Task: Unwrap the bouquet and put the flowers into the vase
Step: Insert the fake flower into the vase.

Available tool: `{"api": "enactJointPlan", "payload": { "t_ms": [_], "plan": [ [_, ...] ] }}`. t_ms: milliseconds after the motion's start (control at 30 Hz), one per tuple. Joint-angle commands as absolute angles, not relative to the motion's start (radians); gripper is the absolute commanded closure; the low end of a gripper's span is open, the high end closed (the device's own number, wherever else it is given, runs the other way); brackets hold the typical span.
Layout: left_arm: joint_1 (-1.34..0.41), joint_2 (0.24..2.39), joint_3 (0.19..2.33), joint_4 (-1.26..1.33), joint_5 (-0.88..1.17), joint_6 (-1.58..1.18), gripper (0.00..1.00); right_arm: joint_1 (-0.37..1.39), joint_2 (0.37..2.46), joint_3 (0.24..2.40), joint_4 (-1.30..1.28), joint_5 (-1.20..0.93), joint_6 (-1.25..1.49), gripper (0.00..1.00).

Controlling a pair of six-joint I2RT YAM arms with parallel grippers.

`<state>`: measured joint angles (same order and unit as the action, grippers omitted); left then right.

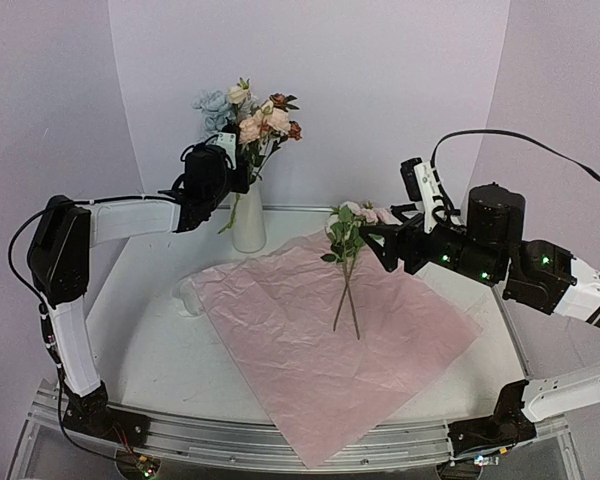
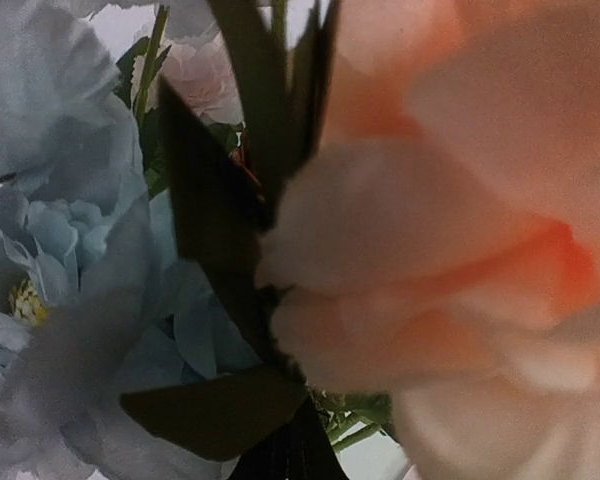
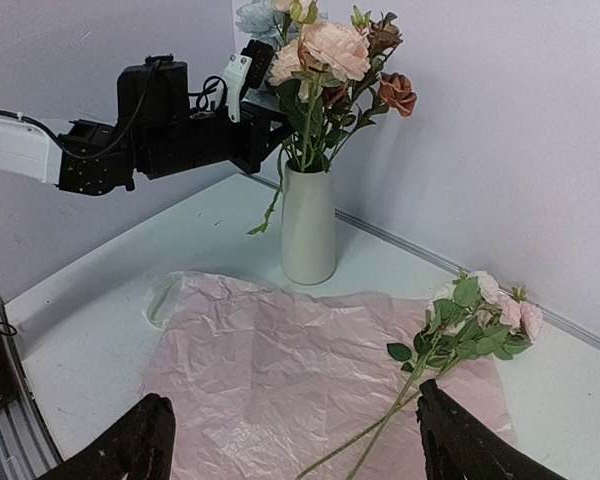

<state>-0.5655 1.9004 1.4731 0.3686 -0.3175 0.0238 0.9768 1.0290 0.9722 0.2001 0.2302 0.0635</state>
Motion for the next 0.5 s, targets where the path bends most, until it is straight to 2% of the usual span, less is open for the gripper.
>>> {"api": "enactJointPlan", "payload": {
  "t_ms": [0,100,233,467],
  "plan": [
    [-0.560,1.913,1.514,0.405,-0.308,-0.022,1.00,0.974,1.031,0.966,0.227,0.257,0.063,0.16],
    [-0.561,1.923,1.509,0.405,-0.306,-0.029,1.00,0.968,1.038,0.962,0.227,0.259,0.074,0.16],
    [-0.560,1.929,1.500,0.404,-0.301,-0.038,0.93,0.947,1.060,0.961,0.222,0.244,0.100,0.16],
    [-0.560,1.889,1.454,0.402,-0.295,-0.070,0.72,0.885,1.108,0.963,0.206,0.185,0.161,0.16]
  ]
}}
